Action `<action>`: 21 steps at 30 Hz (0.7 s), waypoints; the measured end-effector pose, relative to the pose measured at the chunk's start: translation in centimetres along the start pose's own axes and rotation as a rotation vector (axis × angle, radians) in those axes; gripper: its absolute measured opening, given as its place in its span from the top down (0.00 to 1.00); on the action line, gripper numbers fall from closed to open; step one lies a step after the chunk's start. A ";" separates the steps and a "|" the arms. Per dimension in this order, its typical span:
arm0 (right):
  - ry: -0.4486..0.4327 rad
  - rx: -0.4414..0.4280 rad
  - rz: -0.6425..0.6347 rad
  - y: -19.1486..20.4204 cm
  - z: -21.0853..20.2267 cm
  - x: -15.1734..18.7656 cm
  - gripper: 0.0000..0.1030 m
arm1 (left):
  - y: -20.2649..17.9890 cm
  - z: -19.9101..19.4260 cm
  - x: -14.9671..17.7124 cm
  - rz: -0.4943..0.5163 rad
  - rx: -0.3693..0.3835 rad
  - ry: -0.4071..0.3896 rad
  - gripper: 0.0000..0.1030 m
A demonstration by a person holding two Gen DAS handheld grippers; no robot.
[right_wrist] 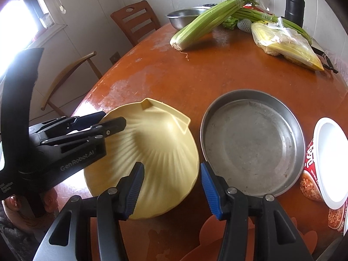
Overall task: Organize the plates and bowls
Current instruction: 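Carry the yellow shell plate and lower it onto the table, open left tool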
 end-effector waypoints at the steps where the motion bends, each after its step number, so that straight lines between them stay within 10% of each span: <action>1: -0.003 -0.003 0.003 0.0 -0.1 0.0 0.48 | 0.1 -0.2 -0.1 -0.003 -0.003 -0.004 0.61; 21: -0.129 -0.024 0.008 -3.7 -7.9 1.1 0.48 | -6.5 -8.6 0.4 0.066 0.046 -0.131 0.55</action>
Point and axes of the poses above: each gripper's, at about its wrist camera, not at the fingertips, and z roughly the way its jaws point, y to its left, x to its underside, the point moved 7 cm from there along z, roughly the way its jaws point, and after that the axes turned 11 degrees about z, right-handed, at the moved point
